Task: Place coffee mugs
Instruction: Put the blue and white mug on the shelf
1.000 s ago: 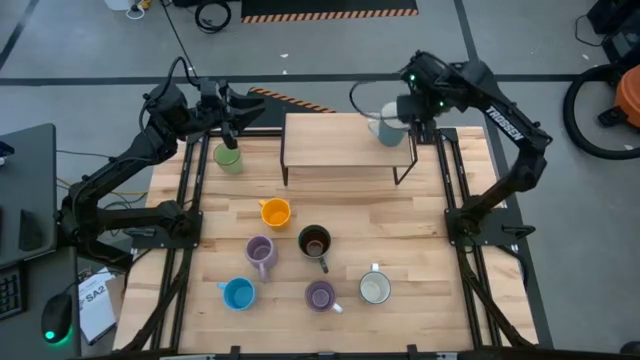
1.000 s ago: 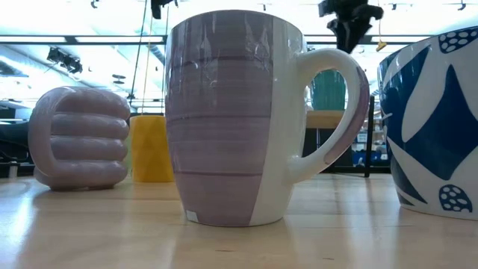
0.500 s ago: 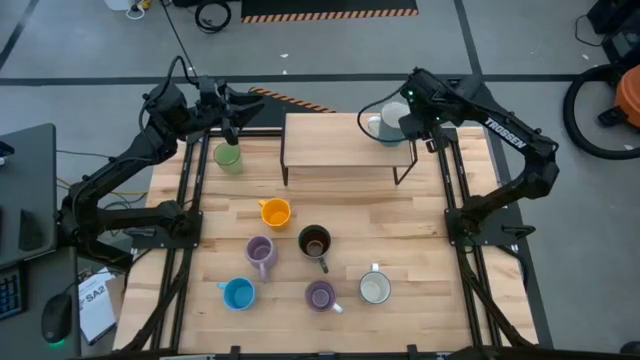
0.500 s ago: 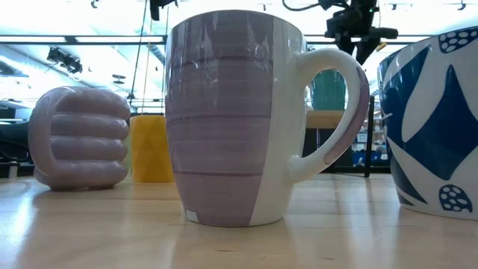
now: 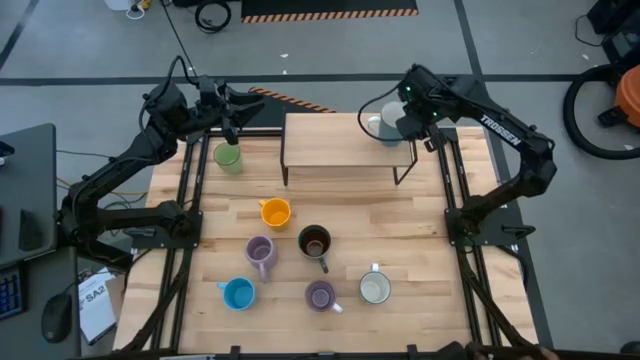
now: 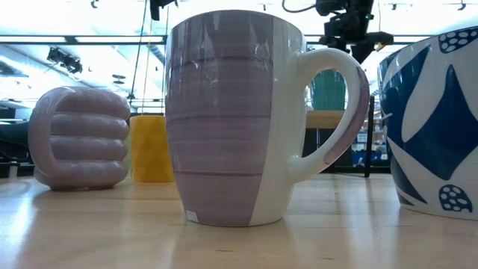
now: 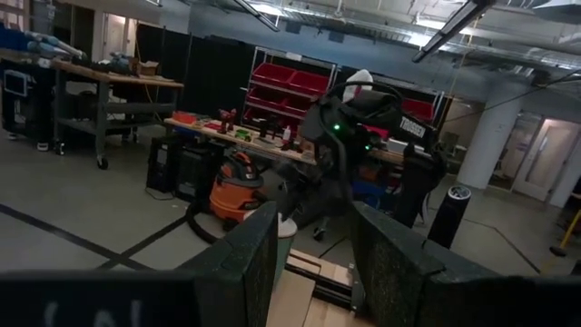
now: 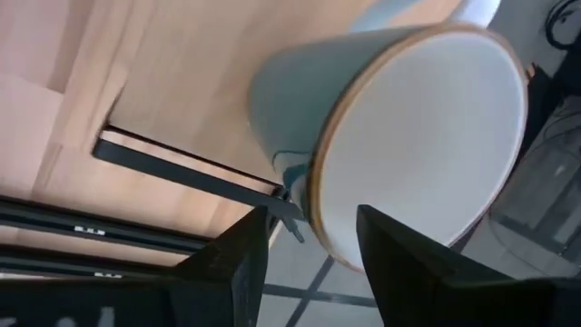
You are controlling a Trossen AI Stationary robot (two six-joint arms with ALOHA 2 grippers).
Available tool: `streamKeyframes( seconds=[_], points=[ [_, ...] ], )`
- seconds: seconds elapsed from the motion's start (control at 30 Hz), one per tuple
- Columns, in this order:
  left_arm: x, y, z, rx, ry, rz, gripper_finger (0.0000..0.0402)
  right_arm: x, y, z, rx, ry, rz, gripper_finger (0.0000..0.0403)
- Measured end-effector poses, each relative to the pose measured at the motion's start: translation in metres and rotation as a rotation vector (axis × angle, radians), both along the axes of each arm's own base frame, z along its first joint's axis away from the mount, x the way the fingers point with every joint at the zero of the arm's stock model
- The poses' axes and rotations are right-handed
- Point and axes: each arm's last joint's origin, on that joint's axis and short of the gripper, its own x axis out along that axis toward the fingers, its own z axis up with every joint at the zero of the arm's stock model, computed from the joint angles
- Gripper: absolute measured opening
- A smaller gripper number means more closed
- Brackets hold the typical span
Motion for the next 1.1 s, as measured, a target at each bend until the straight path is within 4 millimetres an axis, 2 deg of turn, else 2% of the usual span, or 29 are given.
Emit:
streamKeyframes(
  seconds=[0.27, 0.77, 1.1],
  points=[
    [0.0000, 0.0000, 0.0000, -0.024, -0.007, -0.004, 0.0146, 0.0070, -0.0048, -0.0041, 0.030, -0.035, 0.025, 0.0142],
    [0.0000, 0.0000, 0.0000, -0.019, -0.006, -0.003, 0.0146, 0.0032, -0.0072, -0.0043, 0.112, -0.102, 0.010, 0.0038],
    [0.0000, 0.0000, 0.0001, -0.040, -0.013, -0.007, 0.0146, 0.0067, -0.0038, -0.0028, 0.201, -0.213, -0.168, 0.0027]
  ],
)
